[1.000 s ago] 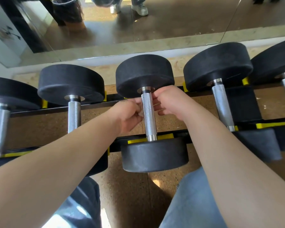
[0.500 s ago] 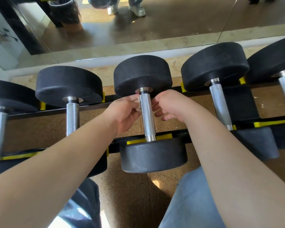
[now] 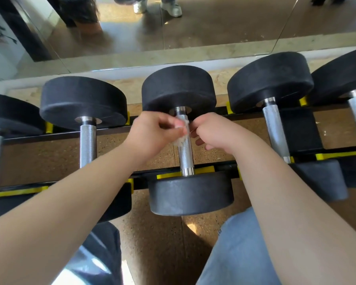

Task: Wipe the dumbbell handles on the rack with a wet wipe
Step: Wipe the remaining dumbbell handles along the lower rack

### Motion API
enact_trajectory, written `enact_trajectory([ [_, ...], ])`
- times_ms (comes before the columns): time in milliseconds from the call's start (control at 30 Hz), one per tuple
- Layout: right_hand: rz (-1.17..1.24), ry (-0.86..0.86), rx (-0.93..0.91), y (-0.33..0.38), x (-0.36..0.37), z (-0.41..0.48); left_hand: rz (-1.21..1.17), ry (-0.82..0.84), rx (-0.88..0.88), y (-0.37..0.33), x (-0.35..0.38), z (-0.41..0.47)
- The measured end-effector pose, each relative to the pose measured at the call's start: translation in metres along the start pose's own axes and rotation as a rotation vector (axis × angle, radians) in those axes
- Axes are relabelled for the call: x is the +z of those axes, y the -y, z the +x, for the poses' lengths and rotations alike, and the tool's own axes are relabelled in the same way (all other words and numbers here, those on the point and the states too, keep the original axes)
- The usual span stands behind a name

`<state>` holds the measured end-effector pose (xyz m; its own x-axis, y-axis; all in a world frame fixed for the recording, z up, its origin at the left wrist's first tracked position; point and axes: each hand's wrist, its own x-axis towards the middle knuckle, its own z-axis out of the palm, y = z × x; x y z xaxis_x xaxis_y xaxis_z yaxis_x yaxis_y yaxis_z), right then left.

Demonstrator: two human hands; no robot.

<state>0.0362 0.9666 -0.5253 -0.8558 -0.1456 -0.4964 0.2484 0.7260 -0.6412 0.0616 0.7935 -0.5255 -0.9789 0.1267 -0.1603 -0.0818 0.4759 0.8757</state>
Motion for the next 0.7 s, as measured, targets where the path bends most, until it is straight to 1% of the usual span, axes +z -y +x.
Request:
enact_trajectory([
  [67, -0.085, 0.001, -0.020, 0.002, -0.002, -0.001, 0.207, 0.265, 0.128, 0.004, 0.000, -0.020],
  [100, -0.117, 0.008, -0.027, 0.003, -0.001, -0.001, 0.295, 0.338, 0.217, 0.007, 0.000, -0.026],
  [133, -0.135, 0.014, -0.033, 0.004, -0.001, -0.002, 0.355, 0.347, 0.324, 0.010, 0.000, -0.026],
  [167, -0.142, 0.018, -0.038, 0.004, 0.000, -0.002, 0.386, 0.298, 0.437, 0.012, -0.001, -0.023],
  [233, -0.134, 0.010, -0.039, 0.002, 0.000, -0.002, 0.427, 0.065, 0.627, 0.013, 0.001, -0.005],
  [300, -0.082, -0.018, -0.034, -0.001, -0.002, -0.002, 0.461, -0.168, 0.698, 0.010, 0.005, 0.014],
  [333, -0.049, -0.037, -0.034, -0.003, -0.004, -0.001, 0.470, -0.223, 0.705, 0.010, 0.006, 0.018],
  [367, -0.007, -0.055, -0.034, -0.003, -0.006, -0.001, 0.479, -0.215, 0.705, 0.010, 0.008, 0.018],
  [400, 0.045, -0.067, -0.029, -0.003, -0.008, -0.002, 0.483, -0.146, 0.714, 0.011, 0.008, 0.013],
  [433, 0.106, -0.069, -0.019, -0.002, -0.010, -0.004, 0.474, -0.037, 0.723, 0.011, 0.007, 0.005],
  [467, 0.152, -0.058, -0.017, -0.002, -0.012, -0.007, 0.463, 0.073, 0.719, 0.011, 0.007, -0.003],
  [500, 0.162, -0.036, -0.027, -0.002, -0.014, -0.010, 0.463, 0.144, 0.697, 0.011, 0.008, -0.011],
  [533, 0.149, -0.018, -0.044, -0.003, -0.016, -0.012, 0.470, 0.135, 0.664, 0.011, 0.010, -0.016],
  [567, 0.141, -0.009, -0.066, -0.003, -0.018, -0.015, 0.457, 0.053, 0.607, 0.010, 0.014, -0.018],
  [633, 0.198, 0.016, -0.120, -0.004, -0.021, -0.020, 0.360, -0.201, 0.434, 0.004, 0.018, -0.012],
  [667, 0.235, 0.033, -0.154, -0.004, -0.023, -0.022, 0.299, -0.290, 0.351, 0.000, 0.020, -0.008],
  [700, 0.251, 0.033, -0.197, -0.004, -0.023, -0.023, 0.251, -0.334, 0.301, -0.003, 0.021, -0.004],
])
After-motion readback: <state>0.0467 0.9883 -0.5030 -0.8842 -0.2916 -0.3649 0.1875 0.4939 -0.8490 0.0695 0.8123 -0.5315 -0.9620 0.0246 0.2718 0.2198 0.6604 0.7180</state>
